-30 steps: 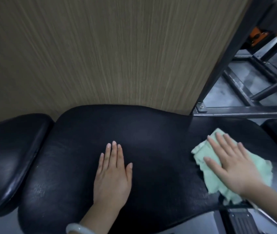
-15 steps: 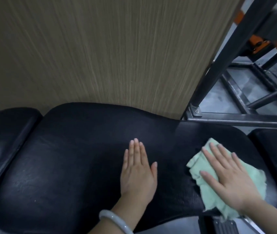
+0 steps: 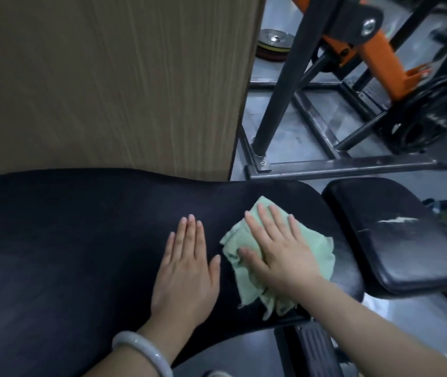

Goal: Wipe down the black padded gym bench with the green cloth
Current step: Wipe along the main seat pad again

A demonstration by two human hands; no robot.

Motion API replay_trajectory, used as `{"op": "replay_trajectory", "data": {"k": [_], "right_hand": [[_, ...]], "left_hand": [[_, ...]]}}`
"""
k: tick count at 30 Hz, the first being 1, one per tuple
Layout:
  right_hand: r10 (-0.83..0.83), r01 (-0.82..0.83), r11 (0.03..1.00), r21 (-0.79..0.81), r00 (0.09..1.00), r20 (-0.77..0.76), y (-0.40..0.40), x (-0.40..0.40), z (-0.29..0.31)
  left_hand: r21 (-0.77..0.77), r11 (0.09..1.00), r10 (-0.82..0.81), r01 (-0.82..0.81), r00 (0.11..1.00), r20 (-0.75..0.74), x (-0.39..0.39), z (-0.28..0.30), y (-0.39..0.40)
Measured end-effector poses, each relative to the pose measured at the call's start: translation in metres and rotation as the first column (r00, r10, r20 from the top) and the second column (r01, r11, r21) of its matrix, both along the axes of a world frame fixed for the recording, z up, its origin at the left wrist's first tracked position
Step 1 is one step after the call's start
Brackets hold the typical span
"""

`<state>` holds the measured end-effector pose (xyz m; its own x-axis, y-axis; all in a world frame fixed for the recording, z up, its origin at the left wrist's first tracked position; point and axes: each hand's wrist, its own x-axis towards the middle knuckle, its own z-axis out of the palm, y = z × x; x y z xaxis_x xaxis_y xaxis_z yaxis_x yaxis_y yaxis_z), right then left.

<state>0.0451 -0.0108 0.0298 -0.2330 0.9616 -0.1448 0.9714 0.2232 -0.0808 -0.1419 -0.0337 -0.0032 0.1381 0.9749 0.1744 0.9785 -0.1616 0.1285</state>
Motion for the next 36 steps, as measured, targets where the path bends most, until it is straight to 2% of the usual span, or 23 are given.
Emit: {"op": "replay_trajectory", "data": {"k": [3, 7, 11, 13, 15, 18, 20, 23, 27, 32, 36], "right_hand": [[0.065, -0.065, 0.998, -0.011, 0.998, -0.023, 0.004, 0.035, 0.004], [-0.152, 0.152, 0.988, 0.000, 0.988, -0.032, 0.014, 0.055, 0.003], [-0.284, 0.287, 0.957, 0.035, 0.957, -0.061, 0.019, 0.023, -0.003], [-0.210, 0.215, 0.975, 0.048, 0.973, -0.095, 0.015, 0.007, -0.002], [-0.048, 0.050, 0.998, 0.031, 0.995, -0.085, 0.005, 0.003, -0.001], [0.182, -0.177, 0.983, 0.047, 0.975, -0.126, -0.009, 0.023, -0.004], [0.212, -0.201, 0.975, 0.100, 0.969, -0.128, -0.011, 0.045, -0.006], [0.012, -0.007, 0.999, 0.048, 0.995, -0.104, 0.007, 0.073, -0.004], [-0.203, 0.204, 0.979, 0.014, 0.978, -0.047, 0.040, 0.074, -0.002], [-0.301, 0.302, 0.953, -0.003, 0.949, -0.089, 0.060, 0.065, -0.001], [-0.355, 0.357, 0.934, 0.011, 0.930, -0.101, 0.015, 0.070, -0.003]], "left_hand": [[-0.021, 1.000, 0.007, -0.007, 1.000, -0.013, -0.001, 0.000, 0.000], [-0.005, 1.000, 0.002, -0.002, 0.999, -0.042, -0.002, -0.001, -0.001], [0.013, 1.000, 0.002, -0.001, 0.996, -0.088, -0.002, 0.000, 0.002], [-0.005, 1.000, -0.003, 0.002, 0.996, -0.086, -0.001, 0.002, 0.002], [-0.022, 1.000, -0.008, 0.006, 0.997, -0.083, 0.000, 0.003, 0.002], [-0.030, 0.999, -0.023, 0.020, 0.997, -0.076, -0.002, 0.002, 0.002], [-0.029, 0.999, -0.037, 0.034, 0.996, -0.085, -0.003, 0.003, 0.003], [-0.058, 0.998, -0.041, 0.036, 0.996, -0.082, -0.003, 0.004, 0.004], [-0.084, 0.994, -0.077, 0.072, 0.995, -0.058, 0.005, 0.008, 0.011], [-0.077, 0.992, -0.101, 0.101, 0.995, 0.012, 0.062, 0.012, 0.033], [-0.031, 0.992, -0.120, 0.121, 0.992, 0.025, 0.081, 0.008, 0.041]]}}
